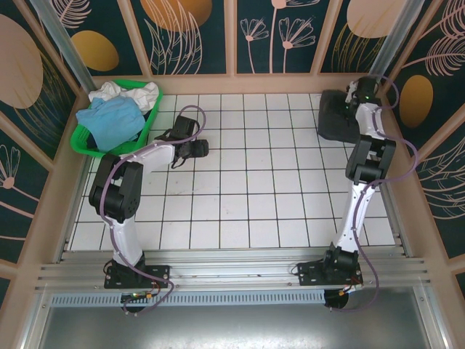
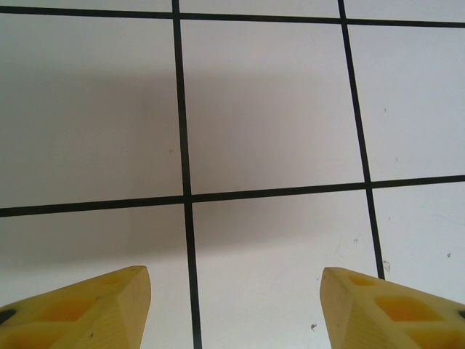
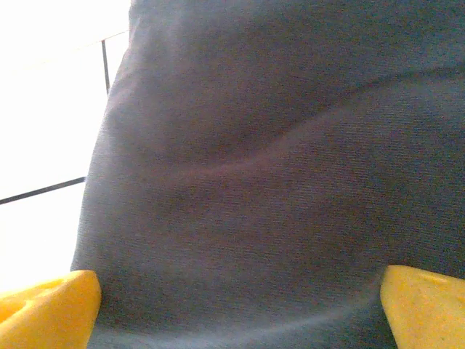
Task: Fold and stack the t-shirts
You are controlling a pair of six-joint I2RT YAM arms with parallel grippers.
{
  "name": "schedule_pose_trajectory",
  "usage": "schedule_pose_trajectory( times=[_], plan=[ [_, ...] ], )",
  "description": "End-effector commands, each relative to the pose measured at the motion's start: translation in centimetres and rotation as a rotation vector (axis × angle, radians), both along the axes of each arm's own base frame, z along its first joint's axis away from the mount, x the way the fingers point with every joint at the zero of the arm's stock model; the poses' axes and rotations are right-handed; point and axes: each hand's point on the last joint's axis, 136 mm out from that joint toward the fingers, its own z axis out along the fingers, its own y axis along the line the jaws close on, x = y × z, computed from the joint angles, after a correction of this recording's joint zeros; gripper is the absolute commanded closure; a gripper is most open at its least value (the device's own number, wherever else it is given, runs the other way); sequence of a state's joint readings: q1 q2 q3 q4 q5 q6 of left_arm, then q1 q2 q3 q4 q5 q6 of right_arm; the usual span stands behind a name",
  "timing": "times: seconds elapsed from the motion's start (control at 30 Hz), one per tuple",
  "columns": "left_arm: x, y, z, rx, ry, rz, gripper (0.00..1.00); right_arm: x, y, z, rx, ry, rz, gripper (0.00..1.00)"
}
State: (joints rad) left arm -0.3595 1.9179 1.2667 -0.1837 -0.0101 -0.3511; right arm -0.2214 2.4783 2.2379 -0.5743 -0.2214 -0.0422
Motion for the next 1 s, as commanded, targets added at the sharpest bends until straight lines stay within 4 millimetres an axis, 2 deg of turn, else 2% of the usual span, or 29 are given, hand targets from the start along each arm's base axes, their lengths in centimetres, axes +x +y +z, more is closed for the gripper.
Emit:
schedule_pose_trajectory(
  times=[0.0,0.07,0.17,0.33,0.57,0.8,0.97],
  plan=[
    [0.1,0.6,1.4,0.014,-0.037,0.0,0.37,-0.2,0.6,-2.8,-0.031,0.06,-0.013,0.01],
    [0.1,0.7,1.4,0.021,-0.037,0.0,0.37,-0.4,1.6,-4.4,-0.045,0.1,0.01,0.02],
    [0.2,0.8,1.8,0.024,-0.045,0.001,0.36,-0.7,3.4,-4.8,-0.054,0.115,0.047,0.03],
    [0.3,0.6,1.9,0.019,-0.047,-0.003,0.36,-0.9,6.0,-3.6,-0.063,0.095,0.1,0.03],
    [0.2,0.8,1.7,0.027,-0.044,0.0,0.36,-1.2,8.1,-2.3,0.01,0.065,0.149,0.04],
    [0.1,0.9,1.8,0.032,-0.046,-0.001,0.36,-0.7,10.0,-1.4,0.029,0.045,0.187,0.03],
    [0.2,1.0,1.8,0.036,-0.046,0.0,0.36,-0.2,12.2,0.7,0.059,0.014,0.215,0.04]
  ],
)
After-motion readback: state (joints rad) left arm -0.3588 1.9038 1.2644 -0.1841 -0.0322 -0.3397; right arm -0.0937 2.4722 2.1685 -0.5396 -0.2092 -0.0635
